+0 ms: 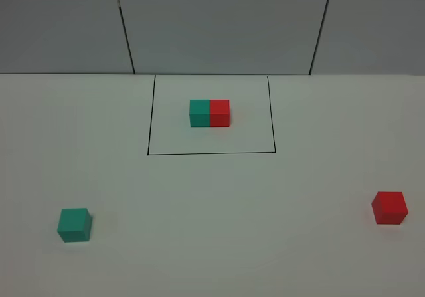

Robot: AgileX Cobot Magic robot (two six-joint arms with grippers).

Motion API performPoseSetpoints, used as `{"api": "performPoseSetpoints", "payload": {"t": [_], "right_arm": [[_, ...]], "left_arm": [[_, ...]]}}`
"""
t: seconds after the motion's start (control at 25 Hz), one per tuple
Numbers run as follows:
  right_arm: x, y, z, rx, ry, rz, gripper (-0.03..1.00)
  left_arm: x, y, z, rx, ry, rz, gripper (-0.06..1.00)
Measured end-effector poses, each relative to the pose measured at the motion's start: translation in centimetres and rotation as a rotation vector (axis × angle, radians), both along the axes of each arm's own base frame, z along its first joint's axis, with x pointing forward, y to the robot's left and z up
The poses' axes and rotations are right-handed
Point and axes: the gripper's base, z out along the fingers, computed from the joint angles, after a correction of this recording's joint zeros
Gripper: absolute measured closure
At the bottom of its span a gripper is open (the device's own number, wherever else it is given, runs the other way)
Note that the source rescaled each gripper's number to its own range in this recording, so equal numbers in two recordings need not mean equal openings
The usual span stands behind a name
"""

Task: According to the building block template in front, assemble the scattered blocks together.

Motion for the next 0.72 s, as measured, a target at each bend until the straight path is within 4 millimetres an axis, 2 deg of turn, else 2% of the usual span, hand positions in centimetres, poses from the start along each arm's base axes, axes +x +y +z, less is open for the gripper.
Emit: {"api": "performPoseSetpoints", "payload": {"t": [0.72], "right_arm": [[0.00, 0.00, 0.00, 0.000, 0.000, 0.000, 0.39]], "left_arm": [[0.00, 0.00, 0.00, 0.001, 0.000, 0.000, 0.10]]}}
